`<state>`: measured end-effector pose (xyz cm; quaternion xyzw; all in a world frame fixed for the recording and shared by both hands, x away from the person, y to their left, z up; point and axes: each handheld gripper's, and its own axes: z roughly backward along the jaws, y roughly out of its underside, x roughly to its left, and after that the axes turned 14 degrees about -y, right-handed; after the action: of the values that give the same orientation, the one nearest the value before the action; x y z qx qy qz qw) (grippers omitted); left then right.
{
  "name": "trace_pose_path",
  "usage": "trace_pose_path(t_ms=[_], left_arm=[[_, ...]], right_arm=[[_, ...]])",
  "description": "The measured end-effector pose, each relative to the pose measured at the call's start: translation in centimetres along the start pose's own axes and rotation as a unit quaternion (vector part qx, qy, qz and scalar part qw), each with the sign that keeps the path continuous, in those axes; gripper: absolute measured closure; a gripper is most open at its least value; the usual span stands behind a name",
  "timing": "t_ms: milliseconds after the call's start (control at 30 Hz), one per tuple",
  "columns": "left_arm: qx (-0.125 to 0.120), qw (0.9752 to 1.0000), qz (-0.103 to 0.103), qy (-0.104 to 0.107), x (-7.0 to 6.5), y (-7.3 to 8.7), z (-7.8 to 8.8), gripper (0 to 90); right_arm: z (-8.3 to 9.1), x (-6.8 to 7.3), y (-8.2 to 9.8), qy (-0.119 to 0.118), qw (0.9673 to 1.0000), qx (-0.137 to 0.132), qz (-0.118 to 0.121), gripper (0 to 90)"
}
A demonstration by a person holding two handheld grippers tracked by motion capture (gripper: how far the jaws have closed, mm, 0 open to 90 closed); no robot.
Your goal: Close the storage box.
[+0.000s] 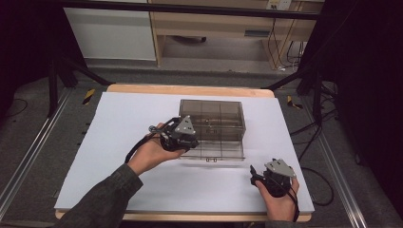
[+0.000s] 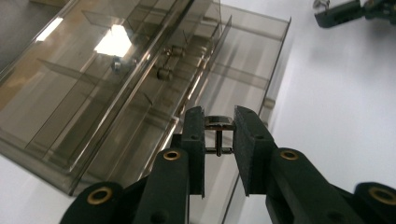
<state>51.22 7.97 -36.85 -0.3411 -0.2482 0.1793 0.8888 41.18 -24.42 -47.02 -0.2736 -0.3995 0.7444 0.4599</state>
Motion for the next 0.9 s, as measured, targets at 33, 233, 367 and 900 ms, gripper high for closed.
trace_pose_path(t_ms=[33, 233, 367, 900], left_arm=[[-0.003, 1.0000, 0.004, 0.003, -0.1, 0.0, -0.2, 74.8], [-0.021, 0.9993, 0.031, 0.009, -0.6, -0.2, -2.0, 74.8], [-0.023, 0.9985, 0.047, 0.014, -0.9, -0.3, -3.4, 74.8], [0.012, 0.9988, 0.041, 0.022, -1.9, 0.0, -6.4, 74.7]], right_arm=[[0.0, 0.0, 0.0, 0.001, 1.0000, 0.000, -0.001, 17.9], [0.0, -0.2, 0.0, 0.005, 1.0000, -0.001, -0.004, 17.8], [0.2, -0.3, 0.1, 0.010, 0.9999, -0.002, -0.006, 17.9], [0.2, -0.8, 0.3, 0.021, 0.9996, 0.004, -0.020, 17.7]])
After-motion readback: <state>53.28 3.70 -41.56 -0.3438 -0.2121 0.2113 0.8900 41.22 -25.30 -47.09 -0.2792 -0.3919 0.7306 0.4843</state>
